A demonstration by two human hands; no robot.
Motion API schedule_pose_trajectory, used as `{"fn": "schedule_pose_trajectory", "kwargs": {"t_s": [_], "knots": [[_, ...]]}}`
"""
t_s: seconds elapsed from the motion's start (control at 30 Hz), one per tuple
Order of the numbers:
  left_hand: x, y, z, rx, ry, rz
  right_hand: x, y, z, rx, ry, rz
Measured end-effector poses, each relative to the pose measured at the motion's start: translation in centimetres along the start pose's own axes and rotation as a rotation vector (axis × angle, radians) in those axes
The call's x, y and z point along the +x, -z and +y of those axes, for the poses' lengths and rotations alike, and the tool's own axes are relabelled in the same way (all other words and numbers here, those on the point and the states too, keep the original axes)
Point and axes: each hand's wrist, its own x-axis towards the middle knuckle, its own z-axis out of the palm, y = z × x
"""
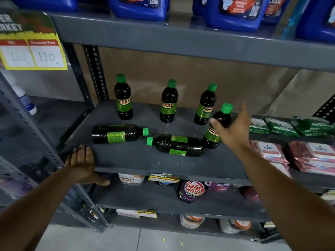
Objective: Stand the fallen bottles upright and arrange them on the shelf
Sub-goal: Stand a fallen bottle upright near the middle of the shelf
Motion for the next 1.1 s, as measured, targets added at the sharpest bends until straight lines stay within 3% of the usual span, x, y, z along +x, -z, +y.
{"fn": "schedule_pose_trajectory", "kwargs": {"t_s": [0.07, 0.1, 0.17, 0.23, 0.27, 0.33, 0.5, 0.67, 0.73, 0.83, 0.97, 1.1], "knots": [[0.1, -0.2, -0.1, -0.023, -0.007, -0.003, -1.9, -0.1, -0.7, -0.152, 0.337, 0.234], [0.2, -0.2, -0.2, -0.034, -0.006, -0.008, -2.7, -0.5, -1.3, -0.18, 0.486, 0.199], [0.2, -0.1, -0.3, -0.04, -0.008, -0.024, -4.1, -1.6, -2.6, -0.23, 0.667, -0.18], [0.2, 0.2, -0.3, -0.027, -0.013, -0.039, -5.1, -3.2, -3.2, -0.434, 0.649, -0.616], [0.2, 0.3, -0.2, -0.019, -0.013, -0.045, -5.3, -4.1, -3.3, -0.526, 0.606, -0.731], [0.3, 0.4, -0.1, -0.004, -0.005, -0.053, -5.3, -5.7, -3.4, -0.607, 0.511, -0.799], [0.4, 0.5, 0.1, -0.02, 0.016, -0.081, -6.0, -8.3, -3.2, -0.561, 0.399, -0.55], [0.4, 0.4, -0.2, -0.01, 0.007, -0.078, -7.2, -10.8, -4.2, 0.007, 0.095, -0.232], [0.6, 0.3, -0.4, -0.016, -0.007, -0.084, -7.9, -11.8, -5.1, 0.245, -0.049, -0.205], [0.8, 0.3, -0.5, -0.024, -0.031, -0.074, -8.4, -12.8, -5.3, 0.416, -0.132, -0.239], [0.8, 0.2, -0.8, -0.028, -0.05, -0.09, -7.4, -12.8, -4.8, 0.354, -0.12, -0.314], [1.0, 0.1, -0.9, -0.028, -0.059, -0.088, -6.4, -12.6, -5.0, 0.201, -0.051, -0.244]]}}
